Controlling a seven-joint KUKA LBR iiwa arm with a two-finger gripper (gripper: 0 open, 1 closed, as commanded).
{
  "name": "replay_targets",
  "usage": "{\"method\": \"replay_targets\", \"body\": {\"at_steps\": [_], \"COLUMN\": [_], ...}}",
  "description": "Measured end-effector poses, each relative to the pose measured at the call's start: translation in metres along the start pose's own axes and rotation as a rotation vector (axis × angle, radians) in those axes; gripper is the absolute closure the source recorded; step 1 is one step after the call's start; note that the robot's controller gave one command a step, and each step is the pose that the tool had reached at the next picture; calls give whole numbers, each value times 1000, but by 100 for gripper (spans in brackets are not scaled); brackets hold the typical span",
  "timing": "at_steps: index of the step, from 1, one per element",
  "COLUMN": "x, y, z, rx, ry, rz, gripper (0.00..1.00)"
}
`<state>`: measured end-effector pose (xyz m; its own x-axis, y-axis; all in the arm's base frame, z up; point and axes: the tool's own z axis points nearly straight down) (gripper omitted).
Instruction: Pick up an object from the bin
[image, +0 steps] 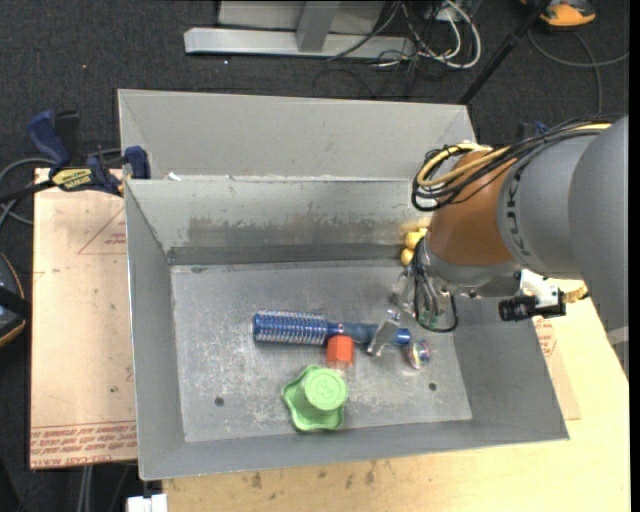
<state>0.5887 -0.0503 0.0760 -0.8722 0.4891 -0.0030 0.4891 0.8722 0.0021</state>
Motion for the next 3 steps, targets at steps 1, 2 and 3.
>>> {"method": "replay_targets", "body": {"at_steps": [1, 2, 3], "x": [8, 8, 7], "y": [-3, -2, -1], "z": [-2, -2, -42], "rx": [-7, -7, 0], "ry": [-18, -15, -1], "rz": [30, 28, 26], "gripper": [0, 100, 100]}}
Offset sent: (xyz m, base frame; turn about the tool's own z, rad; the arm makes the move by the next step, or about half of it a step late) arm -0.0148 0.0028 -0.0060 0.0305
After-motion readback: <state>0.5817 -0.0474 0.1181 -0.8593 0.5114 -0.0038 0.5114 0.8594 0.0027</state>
